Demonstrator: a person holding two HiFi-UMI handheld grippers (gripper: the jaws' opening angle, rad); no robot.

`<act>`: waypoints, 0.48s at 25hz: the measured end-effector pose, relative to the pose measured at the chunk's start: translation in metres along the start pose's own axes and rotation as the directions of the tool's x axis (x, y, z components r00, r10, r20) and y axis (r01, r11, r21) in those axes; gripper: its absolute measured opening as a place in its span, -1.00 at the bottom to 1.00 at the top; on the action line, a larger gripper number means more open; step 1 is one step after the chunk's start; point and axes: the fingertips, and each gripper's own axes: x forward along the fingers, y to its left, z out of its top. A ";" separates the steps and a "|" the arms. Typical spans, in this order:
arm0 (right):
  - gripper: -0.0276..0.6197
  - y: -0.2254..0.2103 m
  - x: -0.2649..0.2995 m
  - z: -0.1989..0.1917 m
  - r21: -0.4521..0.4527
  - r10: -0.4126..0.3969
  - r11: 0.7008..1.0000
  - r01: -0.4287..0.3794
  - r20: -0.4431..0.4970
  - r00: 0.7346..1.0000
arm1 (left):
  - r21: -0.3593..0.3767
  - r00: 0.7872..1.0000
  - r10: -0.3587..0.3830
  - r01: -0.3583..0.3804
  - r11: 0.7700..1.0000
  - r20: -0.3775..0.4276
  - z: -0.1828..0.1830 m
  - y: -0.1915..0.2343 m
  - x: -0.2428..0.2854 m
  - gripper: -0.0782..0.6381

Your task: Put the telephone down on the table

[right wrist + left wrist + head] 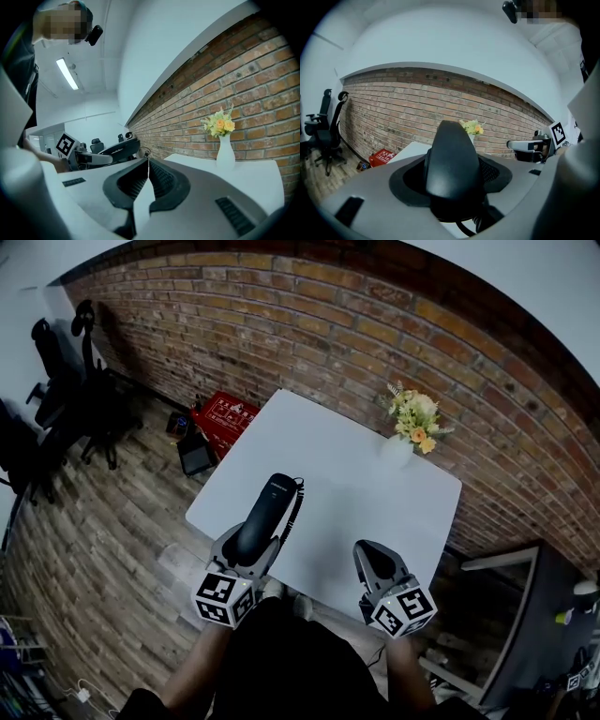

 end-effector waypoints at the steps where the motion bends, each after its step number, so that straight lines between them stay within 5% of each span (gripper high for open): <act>1: -0.84 -0.003 0.000 0.000 0.004 -0.011 1.000 0.011 -0.001 1.000 | 0.003 1.000 -0.013 0.013 1.000 -0.003 0.001 -0.002 0.007 -0.01; 12: -0.84 -0.034 -0.003 -0.016 0.058 -0.174 0.983 0.175 -0.025 0.984 | 0.032 0.985 -0.140 0.144 0.989 -0.103 -0.020 -0.022 0.089 -0.01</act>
